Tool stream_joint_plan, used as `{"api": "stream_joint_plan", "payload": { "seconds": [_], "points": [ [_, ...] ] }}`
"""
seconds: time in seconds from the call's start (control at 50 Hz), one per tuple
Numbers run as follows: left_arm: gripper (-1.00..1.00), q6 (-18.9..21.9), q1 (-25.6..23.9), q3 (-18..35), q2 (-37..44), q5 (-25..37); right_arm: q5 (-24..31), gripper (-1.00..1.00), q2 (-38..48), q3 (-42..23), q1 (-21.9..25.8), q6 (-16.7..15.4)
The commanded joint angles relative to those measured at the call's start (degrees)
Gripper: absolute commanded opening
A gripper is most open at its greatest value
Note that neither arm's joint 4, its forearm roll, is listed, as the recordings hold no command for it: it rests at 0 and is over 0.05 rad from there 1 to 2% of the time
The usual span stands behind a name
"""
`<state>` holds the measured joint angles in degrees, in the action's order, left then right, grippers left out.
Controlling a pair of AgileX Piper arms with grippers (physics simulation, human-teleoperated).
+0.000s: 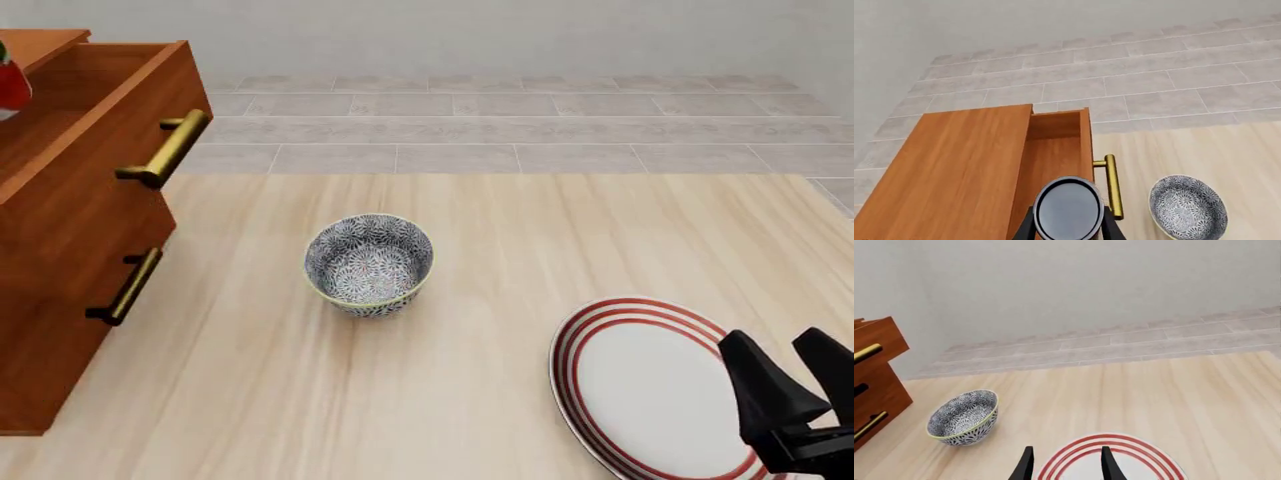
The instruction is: Put the ketchup in the top drawer of the cabinet.
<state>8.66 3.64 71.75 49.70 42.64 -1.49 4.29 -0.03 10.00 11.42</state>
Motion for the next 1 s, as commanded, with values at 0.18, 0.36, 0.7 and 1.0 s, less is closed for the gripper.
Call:
{"api": "stream_joint_plan", "payload": {
  "seconds": [0.18, 0.36, 0.7, 1.0],
  "points": [
    [-1.0, 4.9, 4.0, -1.5, 2.1, -3.4, -0.5, 1.0, 1.0, 0.0, 0.1, -0.1],
    [-1.0, 3.9, 5.3, -1.9, 4.0, -4.6, -0.7, 1.0, 1.3, 0.0, 0.1, 0.0],
    [-1.0, 2.8, 4.5, -4.2, 5.9, -7.0, -2.7, 1.0, 3.9, 0.0, 0.3, -0.2],
    [-1.0, 3.4, 4.8, -6.7, 6.9, -9.3, -3.3, 1.0, 5.0, 0.0, 0.6, -0.2]
  ]
}}
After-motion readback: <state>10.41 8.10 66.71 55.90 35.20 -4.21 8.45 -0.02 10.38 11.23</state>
